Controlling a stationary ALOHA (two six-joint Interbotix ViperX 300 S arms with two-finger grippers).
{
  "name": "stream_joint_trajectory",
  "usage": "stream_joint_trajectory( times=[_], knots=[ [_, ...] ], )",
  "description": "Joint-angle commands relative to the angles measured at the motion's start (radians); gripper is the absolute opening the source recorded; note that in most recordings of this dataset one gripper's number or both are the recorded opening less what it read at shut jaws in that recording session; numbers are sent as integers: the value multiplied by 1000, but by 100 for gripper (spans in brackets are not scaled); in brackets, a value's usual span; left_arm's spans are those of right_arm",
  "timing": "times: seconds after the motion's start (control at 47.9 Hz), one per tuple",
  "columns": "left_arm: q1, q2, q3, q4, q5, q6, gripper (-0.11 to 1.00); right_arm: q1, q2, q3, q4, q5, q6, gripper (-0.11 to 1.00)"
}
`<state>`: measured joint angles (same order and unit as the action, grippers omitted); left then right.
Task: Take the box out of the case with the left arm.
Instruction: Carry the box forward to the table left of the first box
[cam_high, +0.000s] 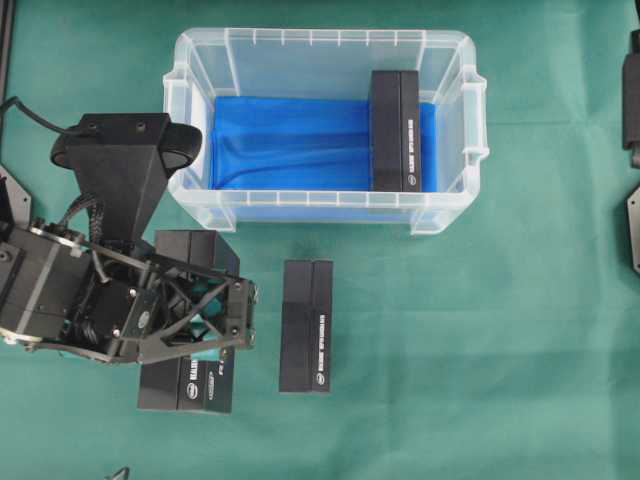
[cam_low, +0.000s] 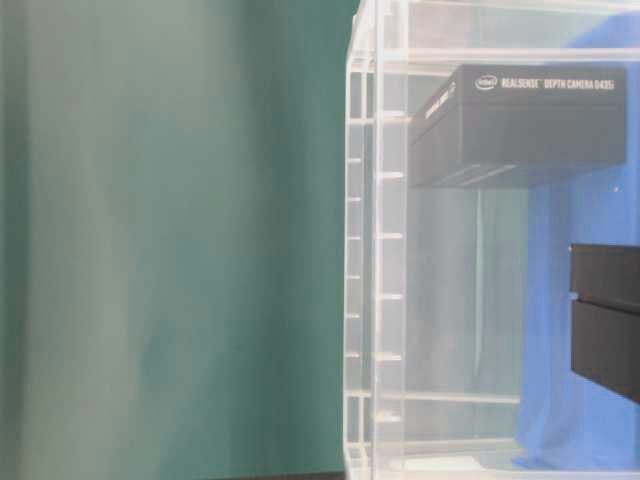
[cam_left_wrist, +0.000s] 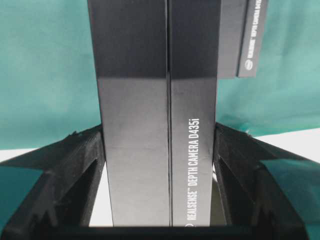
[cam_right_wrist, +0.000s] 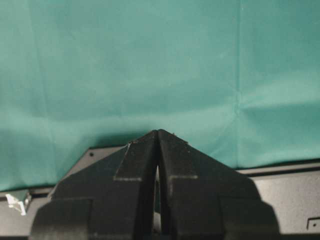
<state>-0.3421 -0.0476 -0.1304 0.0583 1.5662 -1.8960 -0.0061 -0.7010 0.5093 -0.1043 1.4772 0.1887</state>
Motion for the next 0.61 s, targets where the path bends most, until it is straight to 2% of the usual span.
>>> stream_joint_trajectory(
  times=[0.0,0.292,0.584],
  knots=[
    [3,-15,-31,6,0,-2,60,-2,-2,-9,3,-5,2,1],
    [5,-15,5,20,0,-6,60,-2,-2,-9,3,-5,2,1],
    [6,-6,112,26,-31,-8,60,0,-2,-9,3,-3,2,1]
  ],
)
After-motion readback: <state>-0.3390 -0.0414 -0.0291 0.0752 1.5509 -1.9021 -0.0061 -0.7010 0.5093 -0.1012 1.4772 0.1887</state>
